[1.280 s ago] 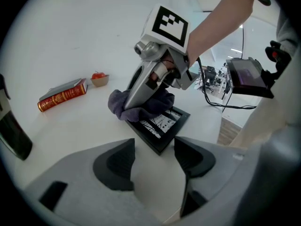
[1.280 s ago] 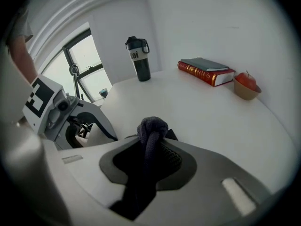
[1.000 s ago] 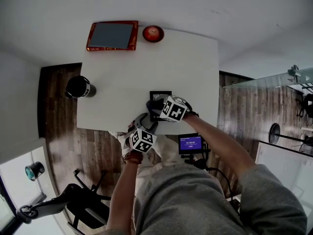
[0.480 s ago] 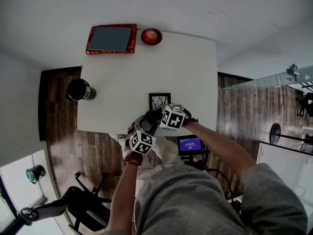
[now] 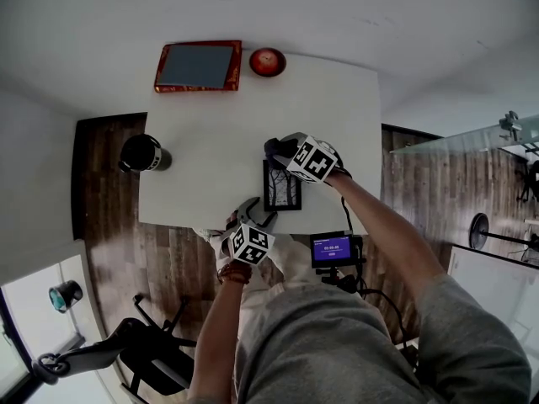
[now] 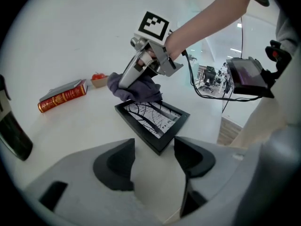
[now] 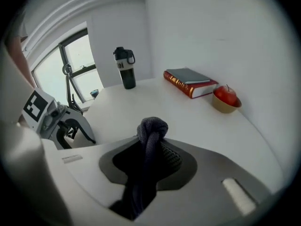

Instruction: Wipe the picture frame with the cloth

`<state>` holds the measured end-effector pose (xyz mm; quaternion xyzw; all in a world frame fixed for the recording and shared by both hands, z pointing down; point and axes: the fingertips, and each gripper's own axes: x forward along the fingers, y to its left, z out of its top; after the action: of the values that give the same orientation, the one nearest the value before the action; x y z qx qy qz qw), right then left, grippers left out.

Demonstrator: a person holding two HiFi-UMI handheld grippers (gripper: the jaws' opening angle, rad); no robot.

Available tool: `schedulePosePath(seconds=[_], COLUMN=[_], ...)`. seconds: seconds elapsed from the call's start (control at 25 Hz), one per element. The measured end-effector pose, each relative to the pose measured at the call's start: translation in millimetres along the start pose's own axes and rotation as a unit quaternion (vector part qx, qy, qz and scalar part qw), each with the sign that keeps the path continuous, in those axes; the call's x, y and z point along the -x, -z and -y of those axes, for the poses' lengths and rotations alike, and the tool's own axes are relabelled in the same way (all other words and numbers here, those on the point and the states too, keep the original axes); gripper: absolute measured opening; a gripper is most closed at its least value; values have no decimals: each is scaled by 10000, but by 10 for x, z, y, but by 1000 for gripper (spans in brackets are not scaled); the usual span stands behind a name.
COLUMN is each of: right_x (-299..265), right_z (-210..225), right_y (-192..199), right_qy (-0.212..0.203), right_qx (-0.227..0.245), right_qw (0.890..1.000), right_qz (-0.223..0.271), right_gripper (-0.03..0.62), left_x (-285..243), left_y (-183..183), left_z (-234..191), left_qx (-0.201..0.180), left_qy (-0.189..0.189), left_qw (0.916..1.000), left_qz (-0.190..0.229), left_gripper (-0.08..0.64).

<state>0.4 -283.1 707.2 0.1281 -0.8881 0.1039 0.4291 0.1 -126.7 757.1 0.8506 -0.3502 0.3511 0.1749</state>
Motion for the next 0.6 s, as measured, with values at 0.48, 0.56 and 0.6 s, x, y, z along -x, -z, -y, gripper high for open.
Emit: schedulePosePath(seconds=[0.48, 0.56, 0.6], right_x=[-96, -79, -77], right_z=[-48, -74, -84], right_y=[293, 310, 319], right_qy=[-201, -216, -192], right_qx=[-139, -182, -198], right_qw=[9997, 9996, 9996], right_qz=[14, 55, 59], right_gripper=[97, 97, 97], left_x=[-9, -11, -10], left_y=[-11, -8, -3], left_z=[-7, -9, -7], left_qx=[31, 14, 8], left_qy=[1, 3, 4], left_qw=[10000, 10000, 10000], left_qz=[-15, -14, -14], left_gripper=[275, 274, 275])
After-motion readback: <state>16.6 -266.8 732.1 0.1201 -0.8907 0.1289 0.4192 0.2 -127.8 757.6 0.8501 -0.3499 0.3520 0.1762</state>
